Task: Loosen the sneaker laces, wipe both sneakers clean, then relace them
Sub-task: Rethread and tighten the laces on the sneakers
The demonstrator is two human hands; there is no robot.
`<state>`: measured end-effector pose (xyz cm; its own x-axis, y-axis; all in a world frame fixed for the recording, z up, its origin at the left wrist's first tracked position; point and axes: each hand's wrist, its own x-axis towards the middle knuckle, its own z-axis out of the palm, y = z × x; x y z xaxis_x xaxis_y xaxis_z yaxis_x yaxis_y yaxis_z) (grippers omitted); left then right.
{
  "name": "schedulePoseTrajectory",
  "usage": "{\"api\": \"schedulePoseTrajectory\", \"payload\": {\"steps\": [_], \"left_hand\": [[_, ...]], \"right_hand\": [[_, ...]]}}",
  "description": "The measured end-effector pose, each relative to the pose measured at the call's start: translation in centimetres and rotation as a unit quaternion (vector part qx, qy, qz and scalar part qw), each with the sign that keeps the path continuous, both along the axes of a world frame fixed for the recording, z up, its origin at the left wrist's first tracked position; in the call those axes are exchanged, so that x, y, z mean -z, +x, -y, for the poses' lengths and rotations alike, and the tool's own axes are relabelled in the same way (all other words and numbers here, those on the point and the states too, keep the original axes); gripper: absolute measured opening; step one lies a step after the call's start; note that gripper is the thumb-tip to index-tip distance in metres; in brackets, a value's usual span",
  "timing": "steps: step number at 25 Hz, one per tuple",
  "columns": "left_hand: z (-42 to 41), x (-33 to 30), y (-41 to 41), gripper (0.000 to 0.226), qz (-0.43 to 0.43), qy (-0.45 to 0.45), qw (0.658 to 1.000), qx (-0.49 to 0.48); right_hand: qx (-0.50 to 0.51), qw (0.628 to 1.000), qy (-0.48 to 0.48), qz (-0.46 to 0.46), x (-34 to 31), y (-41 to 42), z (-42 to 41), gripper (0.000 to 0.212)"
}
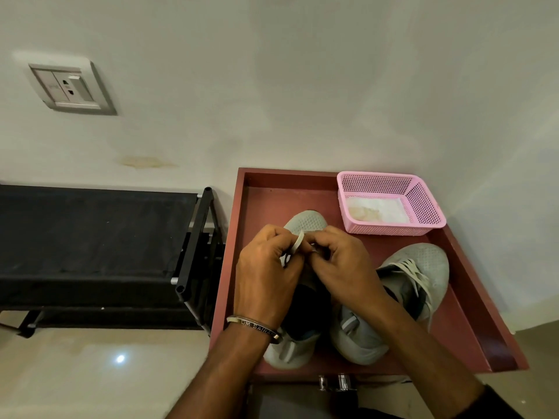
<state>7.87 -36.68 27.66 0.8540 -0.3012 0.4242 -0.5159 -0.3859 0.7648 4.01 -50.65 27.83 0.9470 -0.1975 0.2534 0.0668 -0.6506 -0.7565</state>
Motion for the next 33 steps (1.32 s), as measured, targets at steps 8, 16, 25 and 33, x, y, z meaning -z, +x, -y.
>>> {"api": "schedulePoseTrajectory", "payload": {"steps": [8, 16, 25, 33], "left_hand": [[-0.1, -0.1, -0.1, 0.016, -0.049, -0.053, 0.997, -0.001], [-0.3, 0.0, 0.1, 0.013, -0.079, -0.093, 0.992, -0.004], [0.0, 0.1, -0.1, 0.010, -0.085, -0.090, 0.992, -0.003], [0.2, 0.0, -0.3, 0.008, -0.096, -0.084, 0.992, -0.008]], "right_hand": [[-0.004, 0.991, 0.124, -0.038, -0.2, -0.4, 0.6, 0.018], [-0.005, 0.931, 0.363, -0.033, -0.9, -0.4, 0.7, 0.018], [-0.007, 0.824, 0.567, -0.008, -1.5, -0.1, 0.5, 0.042], [0.022, 0.938, 0.345, -0.017, -1.6, -0.1, -0.3, 0.036]]}}
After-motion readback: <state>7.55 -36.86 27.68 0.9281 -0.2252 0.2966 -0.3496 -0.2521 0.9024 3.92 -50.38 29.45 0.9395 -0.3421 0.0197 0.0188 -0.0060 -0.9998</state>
